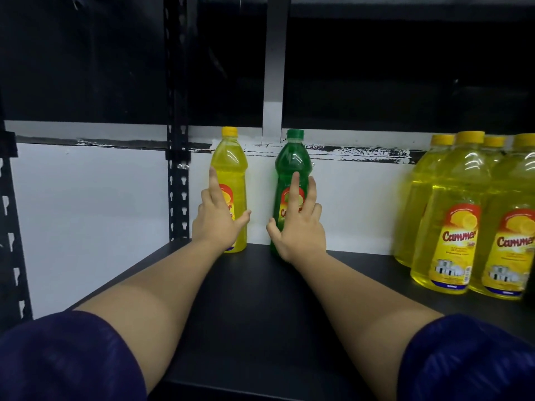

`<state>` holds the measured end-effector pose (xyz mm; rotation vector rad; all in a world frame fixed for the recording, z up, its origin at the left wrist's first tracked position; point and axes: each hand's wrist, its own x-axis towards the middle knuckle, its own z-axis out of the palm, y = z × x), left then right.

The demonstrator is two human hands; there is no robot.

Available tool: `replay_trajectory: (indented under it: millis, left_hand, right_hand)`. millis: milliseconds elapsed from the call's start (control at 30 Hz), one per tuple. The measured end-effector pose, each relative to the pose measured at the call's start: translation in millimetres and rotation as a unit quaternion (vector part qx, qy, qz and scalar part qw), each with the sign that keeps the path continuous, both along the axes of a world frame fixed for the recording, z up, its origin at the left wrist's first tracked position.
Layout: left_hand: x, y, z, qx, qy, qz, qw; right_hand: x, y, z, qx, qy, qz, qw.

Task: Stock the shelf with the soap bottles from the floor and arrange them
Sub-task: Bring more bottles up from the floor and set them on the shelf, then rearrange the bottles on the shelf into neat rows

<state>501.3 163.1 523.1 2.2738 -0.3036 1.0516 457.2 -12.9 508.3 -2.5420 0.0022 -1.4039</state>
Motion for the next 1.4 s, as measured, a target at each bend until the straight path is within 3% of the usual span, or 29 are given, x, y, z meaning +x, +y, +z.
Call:
replay_trajectory:
  millis: [500,600,700,867,1000,1133,1200,1300,1400]
  left_hand:
    - [3,-7,-4,-0.004,0.015,0.028,0.999]
    - [-11,-5,-7,-0.008,0.081,0.033,0.996]
    - [-27,5,-8,0.02,0.198,0.047,0.979]
    - [-80,20,18,0.126,0.283,0.047,0.95]
    - [-146,4,60,0.219,0.345,-0.061,0.911]
    - [-204,-38,90,0.294,0.504,-0.137,0.8]
    - [-227,-67,96,0.329,0.538,-0.133,0.765]
    - [-254,-116,94,0.369,0.559,-0.128,0.732]
    - [-272,-166,86,0.387,0.561,-0.141,0.718]
  right_hand:
    - [5,-2,-3,0.039,0.019,-0.003,0.999]
    - [-17,-5,-1,0.053,0.068,0.027,0.996]
    - [-48,-24,9,0.065,0.154,0.064,0.984]
    - [-109,-63,54,0.029,0.297,0.044,0.954]
    - [-168,-83,91,0.013,0.433,0.031,0.901]
    - [-223,-106,107,0.038,0.585,0.019,0.81]
    - [-246,-123,109,0.043,0.632,-0.004,0.774]
    - [-284,-155,110,0.053,0.662,-0.038,0.746]
    - [-323,-192,111,0.072,0.661,-0.06,0.745]
